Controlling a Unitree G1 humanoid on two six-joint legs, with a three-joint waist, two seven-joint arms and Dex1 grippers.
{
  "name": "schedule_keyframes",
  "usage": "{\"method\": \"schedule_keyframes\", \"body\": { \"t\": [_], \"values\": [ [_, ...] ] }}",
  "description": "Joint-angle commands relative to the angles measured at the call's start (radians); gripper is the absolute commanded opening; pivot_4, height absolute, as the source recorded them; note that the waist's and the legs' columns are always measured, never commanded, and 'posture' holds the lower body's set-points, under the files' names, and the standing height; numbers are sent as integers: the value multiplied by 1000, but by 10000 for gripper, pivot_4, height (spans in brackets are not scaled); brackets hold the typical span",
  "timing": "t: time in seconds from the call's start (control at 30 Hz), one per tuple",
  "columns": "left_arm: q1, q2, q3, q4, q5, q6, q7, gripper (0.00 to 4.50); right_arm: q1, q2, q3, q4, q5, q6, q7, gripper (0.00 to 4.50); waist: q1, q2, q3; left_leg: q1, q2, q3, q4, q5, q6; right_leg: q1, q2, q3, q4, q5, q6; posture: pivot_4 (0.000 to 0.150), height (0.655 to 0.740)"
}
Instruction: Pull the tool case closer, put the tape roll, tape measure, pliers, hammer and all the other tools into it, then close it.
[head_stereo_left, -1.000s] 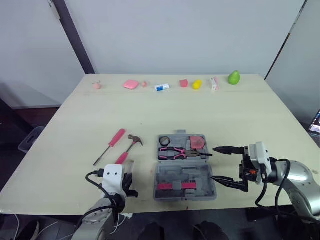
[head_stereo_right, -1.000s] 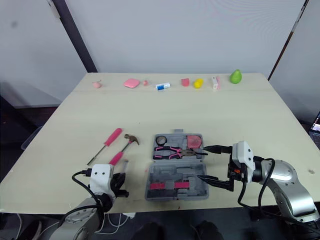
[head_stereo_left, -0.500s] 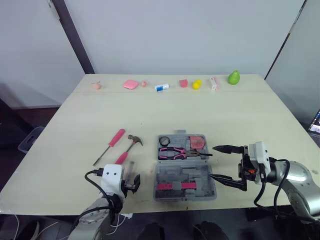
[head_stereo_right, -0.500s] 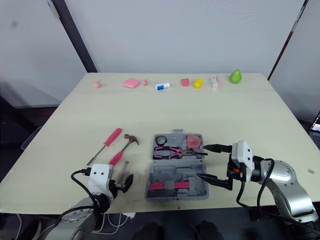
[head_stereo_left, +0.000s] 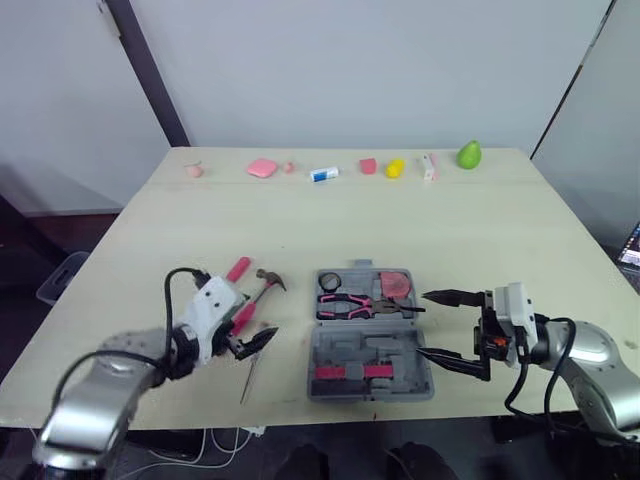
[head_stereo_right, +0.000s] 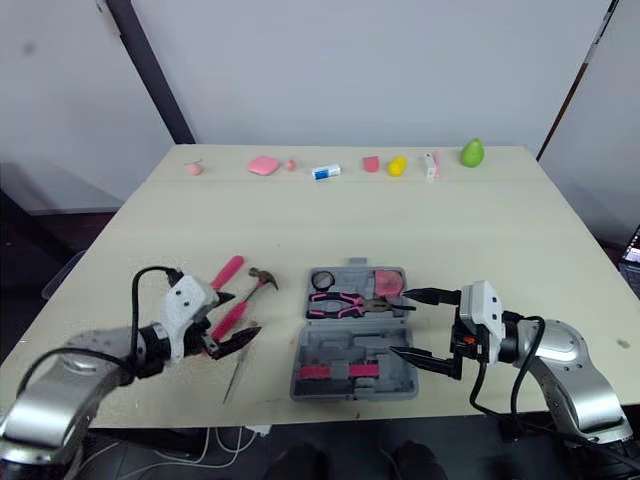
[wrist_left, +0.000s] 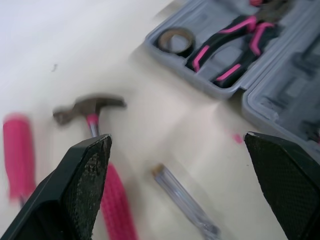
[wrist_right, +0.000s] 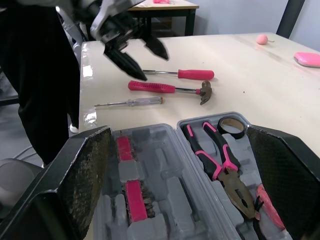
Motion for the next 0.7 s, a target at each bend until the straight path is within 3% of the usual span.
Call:
{"method": "schedule_keyframes", "body": {
  "t": [0.03, 0.13, 0.23, 0.5, 0.7],
  "values": [
    [-182, 108, -123, 230, 72, -289, -319, 44791, -15, -3, -6, -10, 9, -8, 0, 45000, 0, 1, 0, 0, 0, 0, 0, 0, 0, 0, 0, 0, 0, 0, 0, 1500, 7400],
    [-339, 130, -222, 390, 103, -475, -553, 44791, -23, -8, -11, -1, 7, -10, 3, 45000, -1, 0, 1, -1, 0, 0, 0, 0, 0, -1, 0, 0, -1, 0, 0, 1500, 7400],
    [-546, 162, -442, 577, 136, -746, -707, 44791, -30, -6, -6, -7, 4, -6, -4, 45000, 6, 0, 2, -3, 0, 0, 0, 0, 0, -3, 1, 0, 0, 1, 2, 1500, 7400],
    [-927, 132, -969, 927, 192, -1279, -714, 44791, -32, -11, -11, -15, 7, 1, -19, 45000, 9, -1, 2, -5, 0, 1, 1, 0, 0, -3, 2, 2, 0, 2, 4, 1500, 7400],
    [-1074, -2, -1156, 1191, 299, -1600, -714, 44791, -33, -15, -18, -17, 6, 5, -33, 45000, 21, -1, 2, -5, 0, 1, 2, 0, 0, -3, 3, 2, 0, 2, 5, 1500, 7400]
  ]
}}
